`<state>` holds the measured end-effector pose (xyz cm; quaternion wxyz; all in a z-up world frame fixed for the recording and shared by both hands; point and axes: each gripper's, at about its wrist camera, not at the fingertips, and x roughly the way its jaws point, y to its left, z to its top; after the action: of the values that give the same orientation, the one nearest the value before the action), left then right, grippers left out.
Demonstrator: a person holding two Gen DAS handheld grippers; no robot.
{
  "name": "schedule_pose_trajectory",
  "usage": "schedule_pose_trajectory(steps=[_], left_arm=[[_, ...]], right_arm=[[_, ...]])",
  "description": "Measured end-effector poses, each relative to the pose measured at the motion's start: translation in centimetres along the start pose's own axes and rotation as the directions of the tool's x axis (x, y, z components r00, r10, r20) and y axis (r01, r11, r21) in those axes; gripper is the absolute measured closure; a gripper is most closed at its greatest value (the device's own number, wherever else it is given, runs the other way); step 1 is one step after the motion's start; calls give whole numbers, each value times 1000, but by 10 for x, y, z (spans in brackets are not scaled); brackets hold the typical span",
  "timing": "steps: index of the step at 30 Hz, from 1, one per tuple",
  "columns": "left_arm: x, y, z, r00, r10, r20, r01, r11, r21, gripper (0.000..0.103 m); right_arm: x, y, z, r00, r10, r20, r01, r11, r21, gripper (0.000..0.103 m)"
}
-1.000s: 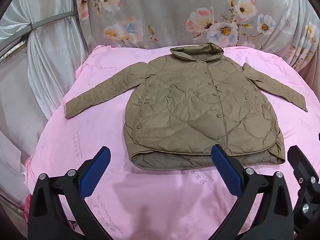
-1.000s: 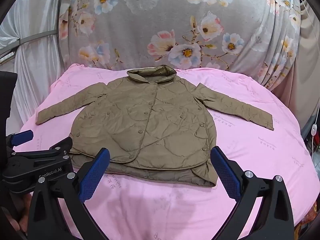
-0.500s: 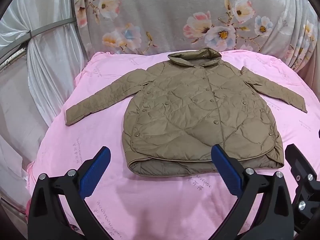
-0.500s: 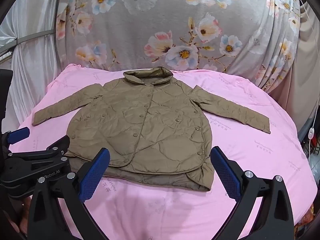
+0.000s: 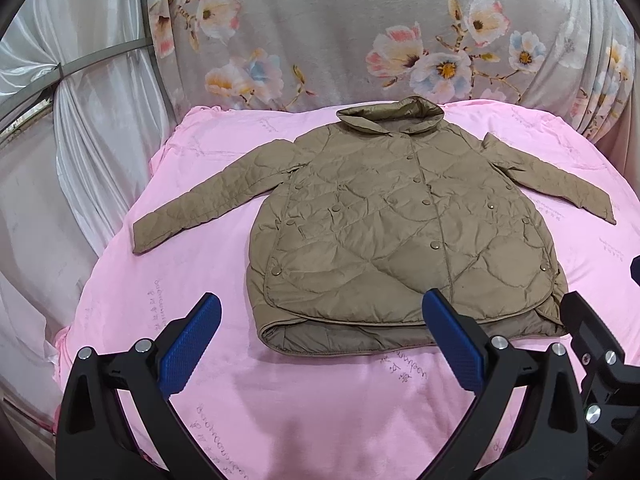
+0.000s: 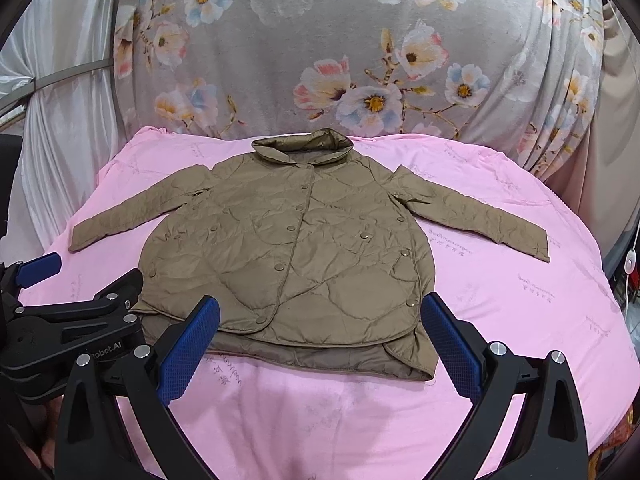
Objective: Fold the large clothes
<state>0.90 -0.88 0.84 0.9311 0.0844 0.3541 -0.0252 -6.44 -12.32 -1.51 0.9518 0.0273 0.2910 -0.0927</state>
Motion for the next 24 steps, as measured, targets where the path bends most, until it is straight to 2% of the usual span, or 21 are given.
schedule_pose_trajectory(steps=[12,24], left_arm=[[9,-7,5,1000,-26,-9,26,1000,1,5],[6,5,-2,1000,6,-20,-7,1000,-30,5]], right_arm=[[4,-7,1,999,-39,-14,39,999,2,5],[2,5,0,1000,-19,-12,19,1000,-24,5]])
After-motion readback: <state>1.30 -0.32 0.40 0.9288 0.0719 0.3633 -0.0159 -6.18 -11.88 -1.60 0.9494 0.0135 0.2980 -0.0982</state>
